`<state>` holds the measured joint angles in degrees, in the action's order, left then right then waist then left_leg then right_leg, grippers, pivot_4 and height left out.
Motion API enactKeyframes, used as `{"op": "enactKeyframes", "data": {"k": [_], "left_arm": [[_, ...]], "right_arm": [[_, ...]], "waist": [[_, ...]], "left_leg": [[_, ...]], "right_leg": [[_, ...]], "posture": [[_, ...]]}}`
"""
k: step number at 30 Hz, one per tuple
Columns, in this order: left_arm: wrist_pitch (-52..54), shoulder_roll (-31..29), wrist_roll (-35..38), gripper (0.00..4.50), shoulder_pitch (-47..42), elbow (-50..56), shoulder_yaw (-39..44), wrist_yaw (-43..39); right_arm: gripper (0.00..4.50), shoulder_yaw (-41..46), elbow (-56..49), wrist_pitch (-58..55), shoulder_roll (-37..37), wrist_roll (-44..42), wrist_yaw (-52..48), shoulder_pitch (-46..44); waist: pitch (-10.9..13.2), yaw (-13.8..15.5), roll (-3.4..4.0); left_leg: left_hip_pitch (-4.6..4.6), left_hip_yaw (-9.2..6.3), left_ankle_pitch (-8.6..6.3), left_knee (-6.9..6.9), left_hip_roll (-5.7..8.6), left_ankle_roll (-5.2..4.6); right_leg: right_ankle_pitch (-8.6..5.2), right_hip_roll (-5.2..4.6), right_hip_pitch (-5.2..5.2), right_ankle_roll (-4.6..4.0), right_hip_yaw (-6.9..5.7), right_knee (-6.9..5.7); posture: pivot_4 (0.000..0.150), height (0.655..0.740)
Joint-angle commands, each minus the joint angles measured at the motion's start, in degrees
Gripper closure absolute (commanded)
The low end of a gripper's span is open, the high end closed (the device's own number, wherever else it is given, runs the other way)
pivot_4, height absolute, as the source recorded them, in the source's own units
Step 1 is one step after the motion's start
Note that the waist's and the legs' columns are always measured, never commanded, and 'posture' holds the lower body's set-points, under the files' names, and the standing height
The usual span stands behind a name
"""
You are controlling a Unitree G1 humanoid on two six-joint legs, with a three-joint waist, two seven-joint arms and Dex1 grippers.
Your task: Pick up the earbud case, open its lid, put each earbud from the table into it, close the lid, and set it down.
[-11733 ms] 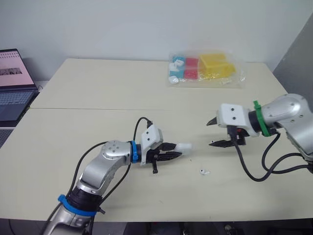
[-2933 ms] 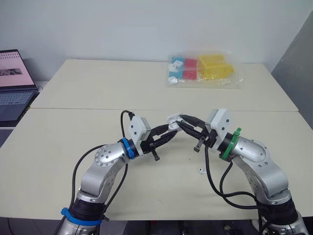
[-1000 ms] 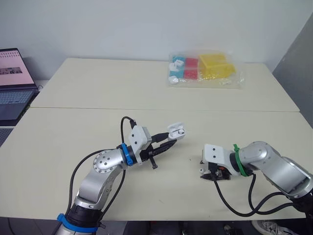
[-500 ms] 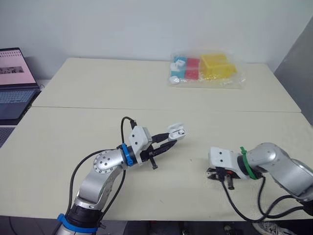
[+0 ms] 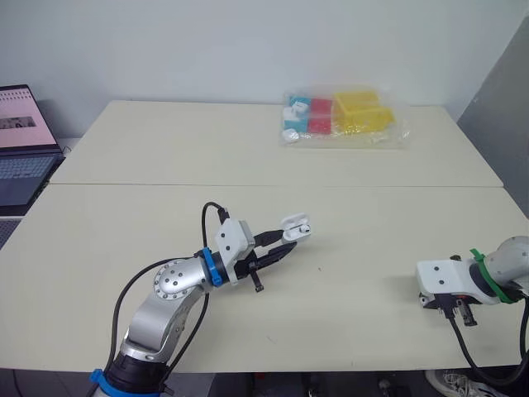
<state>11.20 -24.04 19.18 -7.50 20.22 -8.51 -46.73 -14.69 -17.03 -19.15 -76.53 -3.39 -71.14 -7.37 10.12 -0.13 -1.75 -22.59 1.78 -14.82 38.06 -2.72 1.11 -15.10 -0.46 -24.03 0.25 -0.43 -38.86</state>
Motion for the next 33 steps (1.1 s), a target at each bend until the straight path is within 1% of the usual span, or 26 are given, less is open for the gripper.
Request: {"op": "enactKeyframes", "data": {"k": [1,3,4,7,10,13,16,19,20,23,25,26,29,33], "left_arm": [[0.4,-0.5,1.1,3.73,0.5,3.2,0.8,0.5],[0.7,-0.6,1.3,3.73,0.7,3.4,0.8,0.6],[0.9,-0.7,1.3,3.73,0.8,3.6,0.8,0.6],[1.3,-0.8,1.4,3.73,1.0,3.9,0.8,0.6],[1.6,-0.9,1.5,3.73,1.2,4.2,0.8,0.6],[1.8,-0.9,1.7,3.73,1.3,4.2,0.8,0.7],[1.8,-0.9,1.7,3.73,1.3,3.9,0.9,0.7],[1.6,-0.8,1.8,3.73,1.5,3.8,0.9,1.0],[1.6,-0.8,1.8,3.73,1.6,3.8,0.8,1.1],[1.5,-0.7,1.8,3.73,1.8,3.9,0.6,1.3],[1.5,-0.6,1.7,3.73,1.9,4.0,0.4,1.4],[1.5,-0.5,1.7,3.73,2.0,4.0,0.3,1.5],[1.3,-0.4,1.6,3.73,2.2,3.8,0.0,1.3],[1.4,-0.1,1.6,3.73,2.1,3.8,-0.2,1.3]], "right_arm": [[4.10,1.5,-1.0,-0.2,-0.3,1.1,-0.8,0.8],[3.34,1.9,-0.9,-0.5,0.2,1.2,-0.2,1.2],[3.08,2.0,-0.4,0.0,0.7,2.0,1.0,1.2],[2.05,2.9,0.2,0.7,1.4,3.0,2.2,1.5],[2.00,4.7,-0.3,0.3,1.7,2.1,1.6,2.3],[2.00,9.8,-2.7,-1.4,0.0,-0.8,0.4,4.9],[2.00,16.2,-7.1,-5.9,-1.2,-3.5,-0.6,9.1],[2.00,19.3,-12.2,-14.4,-2.9,-1.8,1.3,12.9],[2.00,19.3,-13.6,-17.5,-3.5,-0.6,2.5,13.3],[2.00,19.7,-17.8,-24.2,-3.9,-2.3,3.1,13.1],[2.00,19.2,-19.8,-25.9,-3.8,-2.8,3.4,13.0],[2.00,18.8,-20.4,-26.2,-3.8,-2.7,3.7,12.9],[2.00,14.2,-18.8,-20.3,-4.1,2.2,6.0,11.7],[2.00,8.0,-17.0,-18.8,-2.0,2.9,4.3,5.1]], "waist": [[0.0,0.0,0.00],[0.0,0.0,0.00],[0.0,0.0,-0.01],[0.0,0.0,-0.01],[0.0,0.0,-0.01],[0.0,0.1,0.00],[0.0,0.1,0.01],[0.0,0.1,0.01],[0.0,0.1,0.00],[0.0,0.1,0.00],[0.0,0.1,0.00],[0.0,0.1,0.00],[0.0,0.1,0.00],[0.0,-0.1,0.00]], "left_leg": [[0.00,0.01,0.00,0.00,0.00,0.00],[-0.01,0.01,0.00,0.00,0.00,0.00],[-0.01,0.01,0.00,0.00,0.00,0.00],[0.01,0.02,0.00,0.01,0.00,0.00],[0.05,0.00,0.00,0.04,0.01,0.00],[0.11,0.00,0.00,0.03,0.01,0.00],[0.10,0.00,0.00,0.01,0.00,0.00],[0.10,-0.03,0.00,0.00,-0.01,0.01],[0.11,-0.04,0.00,0.00,-0.01,0.01],[0.14,-0.01,0.00,0.02,0.00,0.01],[0.17,-0.03,0.00,0.02,0.01,0.01],[0.17,-0.04,0.00,0.02,0.01,0.01],[0.18,-0.02,0.00,0.02,0.01,0.01],[0.19,0.04,0.00,0.01,0.01,0.01]], "right_leg": [[0.00,-0.01,0.00,0.00,0.00,0.00],[0.00,-0.01,0.00,0.00,0.00,0.03],[0.00,-0.02,0.01,0.00,0.01,0.03],[0.00,-0.02,0.03,0.01,0.01,0.03],[0.01,-0.03,0.08,0.02,0.00,0.01],[0.01,-0.03,0.13,0.02,0.00,0.01],[0.00,-0.02,0.13,0.01,0.01,0.02],[0.00,-0.02,0.14,0.00,-0.02,0.02],[0.00,-0.02,0.14,0.01,-0.03,0.02],[0.00,-0.04,0.17,0.01,-0.01,0.02],[0.00,-0.04,0.20,0.01,-0.02,0.01],[0.00,-0.04,0.22,0.01,-0.04,0.02],[0.00,-0.03,0.22,0.01,-0.03,0.04],[-0.01,-0.04,0.20,0.02,-0.03,0.08]], "posture": [[0.150,0.7400],[0.150,0.7400],[0.150,0.7400],[0.150,0.7400],[0.150,0.7400],[0.150,0.7400],[0.150,0.7400],[0.150,0.7400],[0.150,0.7400],[0.150,0.7400],[0.150,0.7400],[0.150,0.7400],[0.150,0.7400],[0.150,0.7400]]}}
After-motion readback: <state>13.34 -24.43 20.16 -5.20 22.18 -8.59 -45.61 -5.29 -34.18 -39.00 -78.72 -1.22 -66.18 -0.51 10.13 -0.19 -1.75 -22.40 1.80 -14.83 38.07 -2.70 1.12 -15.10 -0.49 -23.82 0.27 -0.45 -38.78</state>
